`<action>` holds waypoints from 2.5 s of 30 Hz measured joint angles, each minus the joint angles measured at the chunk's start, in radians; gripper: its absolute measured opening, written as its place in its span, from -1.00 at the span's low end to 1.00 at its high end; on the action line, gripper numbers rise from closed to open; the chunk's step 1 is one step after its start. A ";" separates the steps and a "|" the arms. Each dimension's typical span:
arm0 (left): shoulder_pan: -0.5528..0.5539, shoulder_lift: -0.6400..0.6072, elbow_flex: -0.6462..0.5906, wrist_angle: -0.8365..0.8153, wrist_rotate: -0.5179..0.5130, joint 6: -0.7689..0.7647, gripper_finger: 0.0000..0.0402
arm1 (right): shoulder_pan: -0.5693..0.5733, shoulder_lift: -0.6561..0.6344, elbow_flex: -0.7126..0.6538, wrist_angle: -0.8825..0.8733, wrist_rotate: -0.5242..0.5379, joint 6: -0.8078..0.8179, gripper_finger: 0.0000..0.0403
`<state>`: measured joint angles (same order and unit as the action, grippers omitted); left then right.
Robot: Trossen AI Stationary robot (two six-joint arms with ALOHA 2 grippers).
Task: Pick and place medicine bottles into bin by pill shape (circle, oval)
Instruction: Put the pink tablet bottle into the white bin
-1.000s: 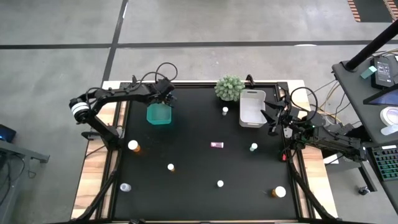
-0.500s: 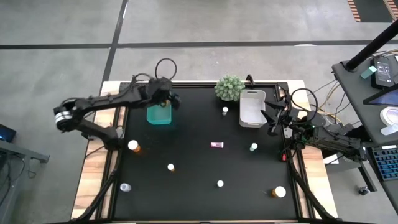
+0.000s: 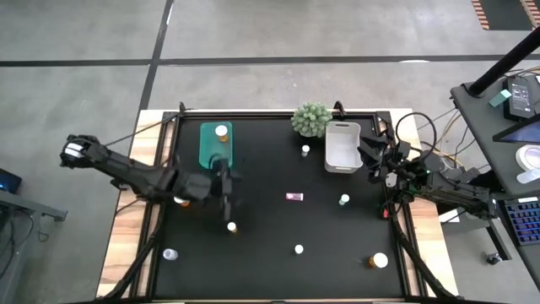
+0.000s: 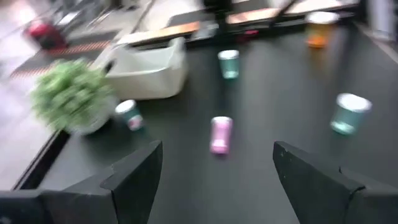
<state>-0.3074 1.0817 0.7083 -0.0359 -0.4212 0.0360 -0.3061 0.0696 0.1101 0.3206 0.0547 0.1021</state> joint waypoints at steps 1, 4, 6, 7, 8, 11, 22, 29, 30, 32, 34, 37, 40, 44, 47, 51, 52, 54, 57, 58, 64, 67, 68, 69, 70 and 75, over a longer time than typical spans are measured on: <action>-0.024 -0.011 -0.010 0.001 0.000 0.017 0.43 | 0.000 0.006 0.000 0.013 0.000 0.022 0.00; -0.059 -0.047 -0.029 0.004 -0.005 0.056 0.43 | 0.000 0.025 0.001 0.072 -0.002 0.089 0.00; -0.059 -0.078 -0.043 0.005 -0.007 0.080 0.43 | 0.000 0.042 0.012 0.082 -0.010 0.124 0.00; -0.059 -0.096 -0.052 0.006 -0.008 0.092 0.43 | 0.000 0.054 0.022 0.082 -0.010 0.142 0.00; -0.059 -0.114 -0.062 0.006 -0.011 0.103 0.43 | 0.000 0.069 0.033 0.082 -0.010 0.154 0.00; -0.059 -0.164 -0.090 -0.008 -0.055 0.140 0.43 | 0.000 0.127 0.073 0.082 -0.010 0.189 0.00; -0.059 -0.330 -0.217 0.001 -0.146 0.161 0.43 | 0.000 0.463 0.309 0.063 -0.010 0.216 0.00; -0.059 -0.409 -0.220 0.000 -0.212 0.197 0.43 | 0.000 0.682 0.541 -0.125 -0.010 0.214 0.00; -0.059 -0.422 -0.218 0.003 -0.217 0.205 0.43 | 0.000 0.711 0.572 -0.158 -0.010 0.214 0.00; -0.059 -0.448 -0.218 0.003 -0.228 0.218 0.43 | 0.000 0.770 0.635 -0.216 -0.010 0.213 0.00; -0.059 -0.473 -0.220 0.003 -0.248 0.237 0.43 | 0.001 0.833 0.684 -0.286 -0.011 0.214 0.00; -0.059 -0.502 -0.221 0.003 -0.271 0.258 0.43 | 0.001 0.910 0.774 -0.352 -0.010 0.234 0.00; -0.059 -0.521 -0.222 -0.001 -0.273 0.267 0.43 | 0.006 0.989 0.854 -0.464 -0.009 0.239 0.00; -0.059 -0.534 -0.224 -0.012 -0.273 0.266 0.43 | 0.043 1.105 0.955 -0.603 -0.011 0.239 0.00; -0.059 -0.530 -0.224 -0.018 -0.273 0.265 0.43 | 0.084 1.180 1.041 -0.668 -0.011 0.239 0.00; -0.059 -0.514 -0.224 -0.017 -0.273 0.261 0.43 | 0.152 1.292 1.130 -0.796 -0.010 0.246 0.00; -0.059 -0.510 -0.224 -0.018 -0.273 0.261 0.43 | 0.169 1.318 1.149 -0.833 -0.010 0.253 0.00; -0.059 -0.501 -0.224 -0.018 -0.273 0.261 0.43 | 0.202 1.364 1.194 -0.895 -0.013 0.276 0.00; -0.059 -0.488 -0.224 -0.017 -0.273 0.260 0.43 | 0.245 1.430 1.257 -1.001 -0.010 0.299 0.00; -0.059 -0.485 -0.224 -0.017 -0.273 0.260 0.43 | 0.260 1.452 1.271 -1.031 -0.009 0.299 0.00; -0.059 -0.466 -0.224 -0.004 -0.273 0.260 0.43 | 0.347 1.550 1.309 -1.148 -0.012 0.259 0.00; -0.059 -0.460 -0.224 0.003 -0.273 0.260 0.43 | 0.377 1.590 1.300 -1.185 -0.008 0.219 0.00; -0.059 -0.459 -0.224 0.001 -0.273 0.260 0.43 | 0.386 1.602 1.293 -1.186 -0.007 0.207 0.00; -0.059 -0.458 -0.224 0.003 -0.273 0.260 0.43 | 0.396 1.611 1.286 -1.186 -0.008 0.191 0.00; -0.059 -0.457 -0.224 0.003 -0.273 0.260 0.43 | 0.404 1.619 1.281 -1.186 -0.004 0.179 0.00; -0.059 -0.452 -0.224 0.006 -0.273 0.260 0.43 | 0.419 1.660 1.255 -1.177 0.058 0.128 0.00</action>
<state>-0.3664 0.6293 0.4843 -0.0303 -0.6941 0.2958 0.1127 1.7291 1.3652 -0.8564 0.1129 0.2303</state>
